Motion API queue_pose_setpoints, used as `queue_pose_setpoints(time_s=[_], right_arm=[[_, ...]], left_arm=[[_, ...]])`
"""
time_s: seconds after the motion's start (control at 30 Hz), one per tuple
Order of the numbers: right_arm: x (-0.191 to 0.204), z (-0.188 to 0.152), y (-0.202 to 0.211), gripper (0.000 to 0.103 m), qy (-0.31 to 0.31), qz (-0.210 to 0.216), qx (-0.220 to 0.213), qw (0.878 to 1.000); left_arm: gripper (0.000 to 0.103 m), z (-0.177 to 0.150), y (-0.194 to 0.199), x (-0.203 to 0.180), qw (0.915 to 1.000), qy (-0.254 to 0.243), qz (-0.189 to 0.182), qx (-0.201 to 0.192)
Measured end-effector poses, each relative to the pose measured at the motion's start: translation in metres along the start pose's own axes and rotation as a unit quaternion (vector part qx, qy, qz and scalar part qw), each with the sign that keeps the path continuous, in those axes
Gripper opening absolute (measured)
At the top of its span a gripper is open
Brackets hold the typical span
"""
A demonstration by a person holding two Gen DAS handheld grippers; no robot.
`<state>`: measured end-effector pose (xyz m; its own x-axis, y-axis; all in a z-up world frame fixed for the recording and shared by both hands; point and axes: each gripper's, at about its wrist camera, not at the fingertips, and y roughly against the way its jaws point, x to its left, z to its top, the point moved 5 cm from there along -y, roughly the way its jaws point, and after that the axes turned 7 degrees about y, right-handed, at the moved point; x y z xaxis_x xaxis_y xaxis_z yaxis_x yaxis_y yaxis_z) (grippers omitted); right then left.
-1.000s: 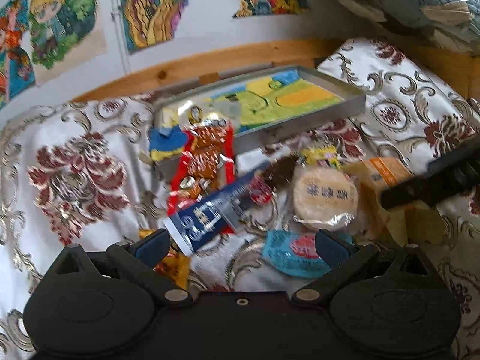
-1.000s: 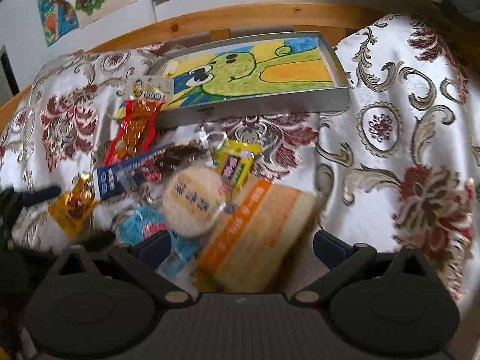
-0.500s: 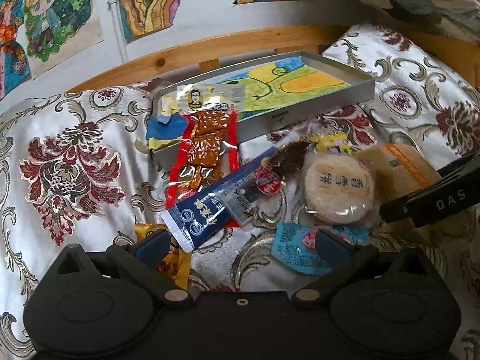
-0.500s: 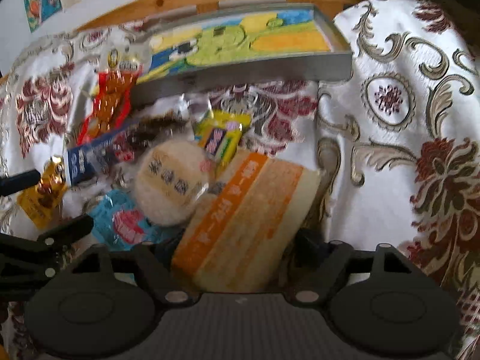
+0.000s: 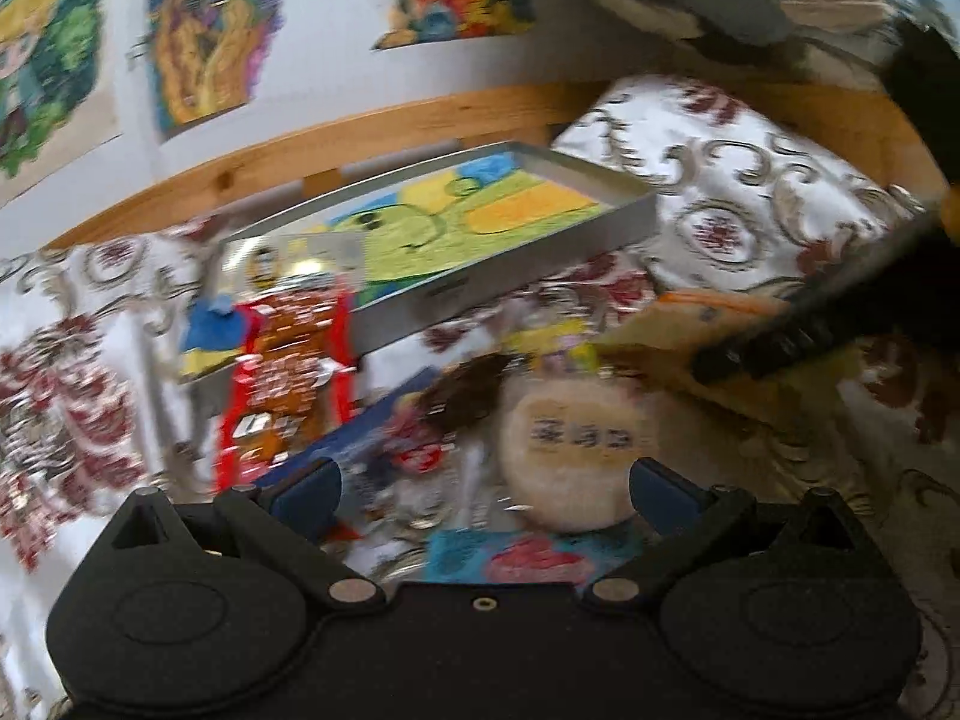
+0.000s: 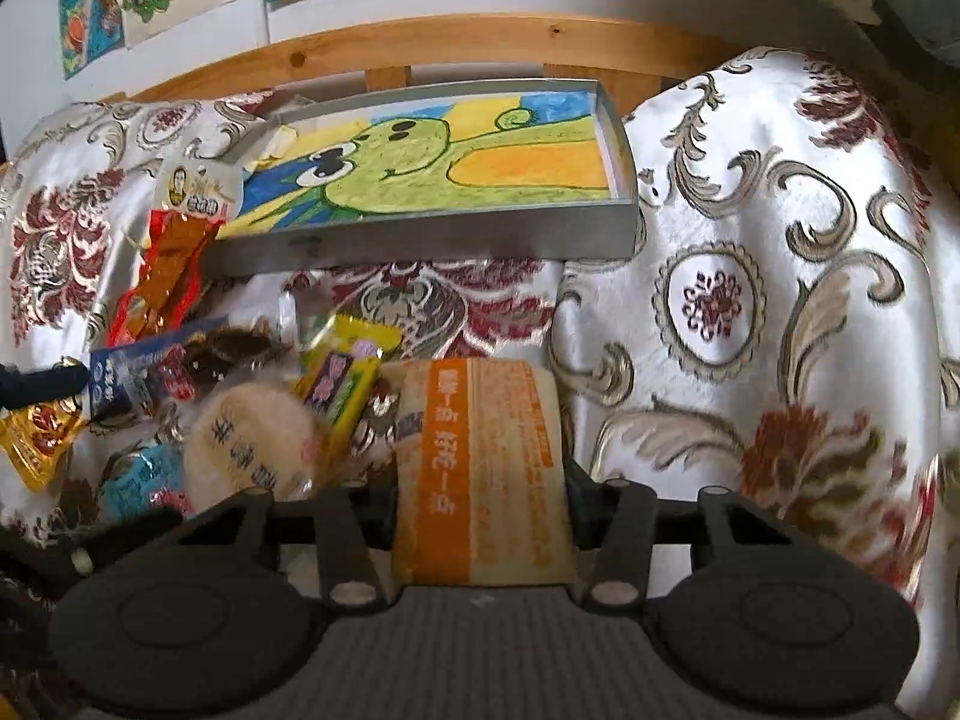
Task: Organize snacks
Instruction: 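Grasp the orange-labelled bread pack with the right tool while the left tool reaches for the rice cake, then grasp the round rice cake pack with the left tool while the right tool holds the bread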
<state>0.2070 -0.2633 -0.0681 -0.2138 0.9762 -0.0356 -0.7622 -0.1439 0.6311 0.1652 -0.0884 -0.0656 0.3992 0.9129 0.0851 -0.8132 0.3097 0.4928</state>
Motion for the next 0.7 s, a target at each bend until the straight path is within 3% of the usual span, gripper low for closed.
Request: queue_pose_setpoints(time_s=[0.23,0.53,0.7], right_arm=[[-0.001,-0.002,-0.004,0.055,0.002,0.011,0.002,1.0],[-0.003,-0.002,-0.008,0.056,-0.004,0.02,0.005,1.0],[-0.001,-0.003,-0.011,0.057,-0.007,0.024,0.007,1.0]], left_arm=[[0.102,-0.009,-0.022,-0.041,0.9974,-0.069,-0.007,0.018],[0.098,-0.008,-0.052,-0.033,0.9982,-0.02,0.017,0.053],[0.098,-0.007,-0.06,-0.038,0.9973,-0.043,0.032,0.05]])
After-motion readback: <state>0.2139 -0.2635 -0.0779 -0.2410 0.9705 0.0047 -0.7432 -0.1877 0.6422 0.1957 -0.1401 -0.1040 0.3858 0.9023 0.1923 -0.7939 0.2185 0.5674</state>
